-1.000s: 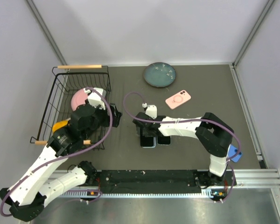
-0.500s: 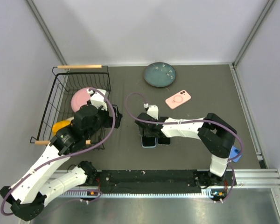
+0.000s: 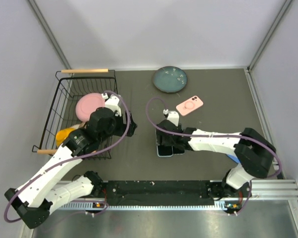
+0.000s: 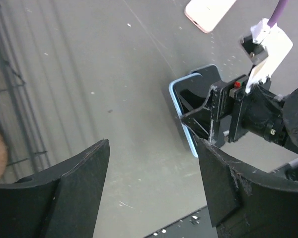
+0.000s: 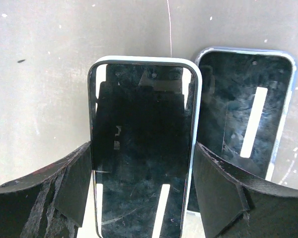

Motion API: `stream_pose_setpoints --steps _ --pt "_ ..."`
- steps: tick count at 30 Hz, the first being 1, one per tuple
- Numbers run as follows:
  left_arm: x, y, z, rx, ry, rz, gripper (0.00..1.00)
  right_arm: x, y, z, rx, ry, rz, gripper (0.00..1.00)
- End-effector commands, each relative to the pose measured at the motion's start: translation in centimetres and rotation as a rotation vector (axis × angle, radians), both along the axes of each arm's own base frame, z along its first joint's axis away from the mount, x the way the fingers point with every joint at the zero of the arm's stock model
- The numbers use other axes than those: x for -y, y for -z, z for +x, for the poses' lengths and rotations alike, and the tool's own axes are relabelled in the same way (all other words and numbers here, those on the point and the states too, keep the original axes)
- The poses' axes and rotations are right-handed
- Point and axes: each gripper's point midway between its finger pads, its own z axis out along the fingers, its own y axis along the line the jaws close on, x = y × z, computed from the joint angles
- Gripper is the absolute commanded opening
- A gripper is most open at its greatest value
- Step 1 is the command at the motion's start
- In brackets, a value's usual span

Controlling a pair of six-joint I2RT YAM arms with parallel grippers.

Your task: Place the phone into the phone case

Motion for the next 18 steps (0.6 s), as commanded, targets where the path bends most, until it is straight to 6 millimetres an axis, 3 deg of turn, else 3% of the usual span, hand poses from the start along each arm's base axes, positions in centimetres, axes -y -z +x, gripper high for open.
stream_pose_setpoints --steps 1,5,9,11,18 --pt "3.0 -0.7 -0.6 -0.051 0.057 -0.171 0.76 -0.6 -5.5 1.2 0.129 -0.010 0.151 0.34" --pt "5.4 0.8 -0.8 -0.114 0.132 -0.229 0.77 -0.5 -7.5 0.4 0.158 -0.055 0.216 0.33" --pt "7.8 0.5 -0.5 -0.116 0.219 -0.280 0.83 -0.2 -9.2 -0.7 0.177 -0.086 0.293 0.32" --pt "8.6 1.0 -0.2 -0.134 0.232 -0.292 0.83 0.0 -10.8 -1.2 0.199 -0.093 0.351 0.32" --pt "11.0 1.8 0.6 -0.192 0.261 -0.362 0.80 0.7 -13.3 -2.5 0.238 -0.111 0.465 0.32"
